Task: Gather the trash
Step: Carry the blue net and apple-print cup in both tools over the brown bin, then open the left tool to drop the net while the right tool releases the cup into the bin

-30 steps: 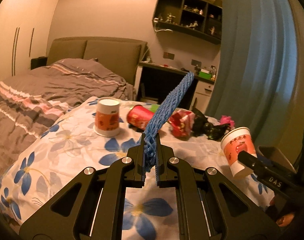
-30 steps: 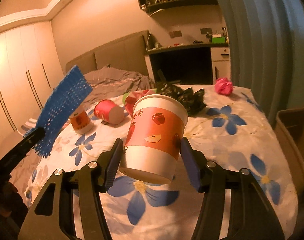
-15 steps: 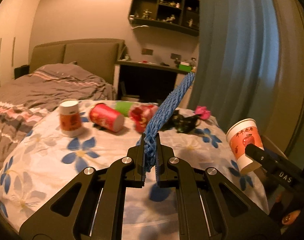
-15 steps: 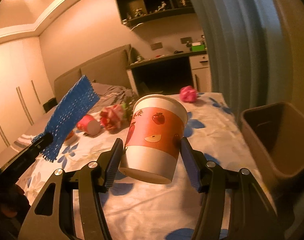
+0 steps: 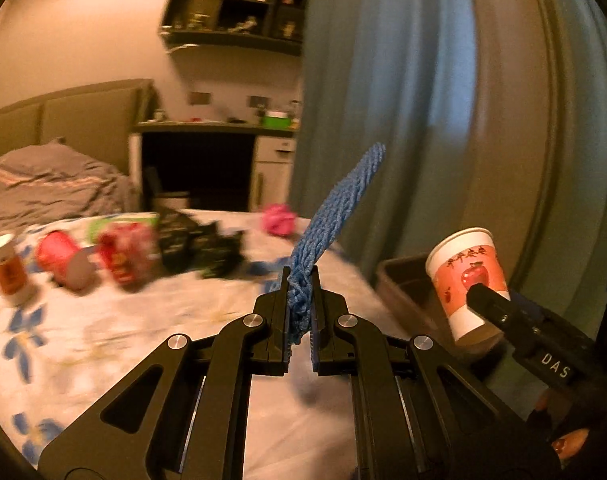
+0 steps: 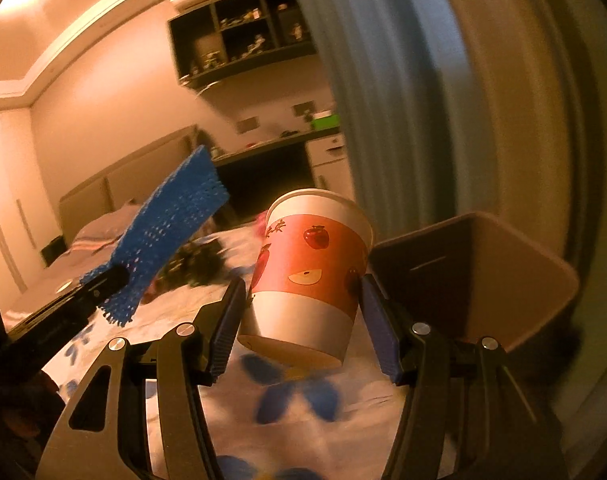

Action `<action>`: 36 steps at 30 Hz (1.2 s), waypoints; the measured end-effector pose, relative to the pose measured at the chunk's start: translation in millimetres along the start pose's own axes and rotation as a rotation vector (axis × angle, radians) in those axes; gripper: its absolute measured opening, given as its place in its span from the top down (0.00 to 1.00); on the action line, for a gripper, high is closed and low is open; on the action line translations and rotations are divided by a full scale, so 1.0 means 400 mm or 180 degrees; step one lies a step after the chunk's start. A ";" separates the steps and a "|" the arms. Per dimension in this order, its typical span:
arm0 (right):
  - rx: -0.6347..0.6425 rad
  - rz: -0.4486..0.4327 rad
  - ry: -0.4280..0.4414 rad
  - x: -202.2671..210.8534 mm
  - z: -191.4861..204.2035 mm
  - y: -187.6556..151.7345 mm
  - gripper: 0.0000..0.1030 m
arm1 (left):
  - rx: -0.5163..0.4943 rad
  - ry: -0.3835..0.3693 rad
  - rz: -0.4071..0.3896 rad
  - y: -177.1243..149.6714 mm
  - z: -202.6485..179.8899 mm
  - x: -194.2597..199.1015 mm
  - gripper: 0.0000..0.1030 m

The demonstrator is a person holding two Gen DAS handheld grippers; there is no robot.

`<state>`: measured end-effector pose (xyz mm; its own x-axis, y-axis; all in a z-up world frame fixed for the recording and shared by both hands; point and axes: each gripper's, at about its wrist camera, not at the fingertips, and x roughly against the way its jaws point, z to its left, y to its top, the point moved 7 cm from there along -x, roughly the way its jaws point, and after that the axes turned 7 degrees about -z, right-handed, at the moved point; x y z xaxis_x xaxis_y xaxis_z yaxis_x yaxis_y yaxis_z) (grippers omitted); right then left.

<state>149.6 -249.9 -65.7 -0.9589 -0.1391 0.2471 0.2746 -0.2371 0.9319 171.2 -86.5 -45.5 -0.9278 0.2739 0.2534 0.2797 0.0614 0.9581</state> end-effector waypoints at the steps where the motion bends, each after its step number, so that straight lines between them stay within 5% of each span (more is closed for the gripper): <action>1: -0.0007 -0.0020 -0.0048 0.002 -0.017 0.004 0.44 | -0.0012 -0.0071 0.0008 -0.001 -0.025 -0.015 0.94; 18: -0.0140 -0.0371 -0.0640 0.013 -0.294 0.069 0.44 | -0.0283 -0.0833 0.0231 -0.070 -0.364 -0.241 0.94; 36: -0.0199 -0.0354 -0.0719 -0.017 -0.336 0.067 0.44 | -0.0280 -0.1120 0.0540 -0.158 -0.435 -0.328 0.93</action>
<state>172.8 -384.5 -78.0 -0.9731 0.1078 0.2036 0.1636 -0.2988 0.9402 232.2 -293.5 -116.1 -0.7246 0.5861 0.3625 0.3854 -0.0913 0.9182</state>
